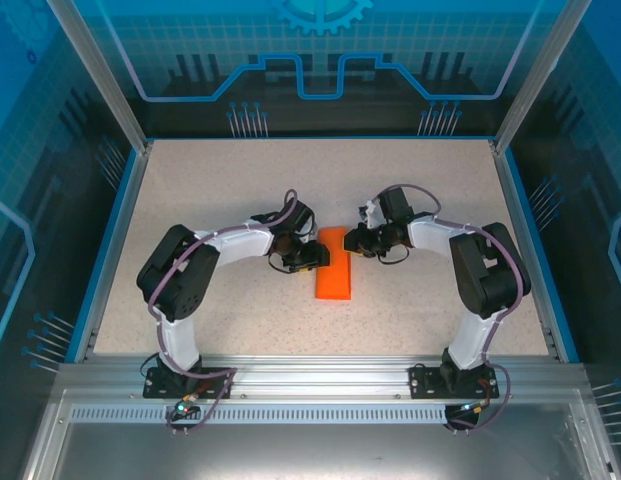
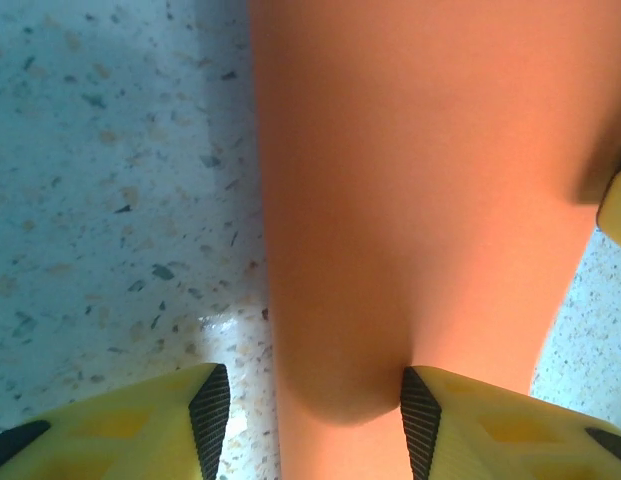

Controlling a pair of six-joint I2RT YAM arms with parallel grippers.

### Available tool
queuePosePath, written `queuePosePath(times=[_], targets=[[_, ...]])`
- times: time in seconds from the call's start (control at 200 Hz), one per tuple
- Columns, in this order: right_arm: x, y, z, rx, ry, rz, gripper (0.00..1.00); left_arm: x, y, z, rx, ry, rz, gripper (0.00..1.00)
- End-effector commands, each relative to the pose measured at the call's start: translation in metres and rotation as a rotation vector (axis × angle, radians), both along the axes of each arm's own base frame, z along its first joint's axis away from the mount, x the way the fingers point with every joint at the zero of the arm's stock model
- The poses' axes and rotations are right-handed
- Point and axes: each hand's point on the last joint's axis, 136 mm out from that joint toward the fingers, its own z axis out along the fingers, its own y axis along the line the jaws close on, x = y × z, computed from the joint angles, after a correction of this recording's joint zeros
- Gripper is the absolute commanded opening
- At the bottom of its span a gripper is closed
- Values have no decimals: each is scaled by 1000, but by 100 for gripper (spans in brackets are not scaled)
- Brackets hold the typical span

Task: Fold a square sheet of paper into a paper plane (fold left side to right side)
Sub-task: First fold in half a square sheet of paper at the center of the table.

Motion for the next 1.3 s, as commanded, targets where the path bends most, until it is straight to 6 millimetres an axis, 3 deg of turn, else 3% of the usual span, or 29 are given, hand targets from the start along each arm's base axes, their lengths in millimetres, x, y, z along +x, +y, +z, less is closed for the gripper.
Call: queuePosePath(times=[0.0, 0.09, 0.335, 0.64, 1.296], targets=[[5, -20, 12, -64, -47, -48, 41, -1, 0, -7, 47, 19, 6, 53], [4, -34, 17, -92, -64, -65, 48, -3, -3, -9, 60, 25, -7, 52], [-4, -63, 6, -171, -39, -111, 50, -3, -4, -11, 94, 25, -21, 52], [-11, -66, -5, -187, -7, -109, 52, -4, -7, -13, 102, 37, -27, 52], [-13, -64, -6, -177, 3, -103, 53, -6, -16, -19, 115, 61, -46, 53]])
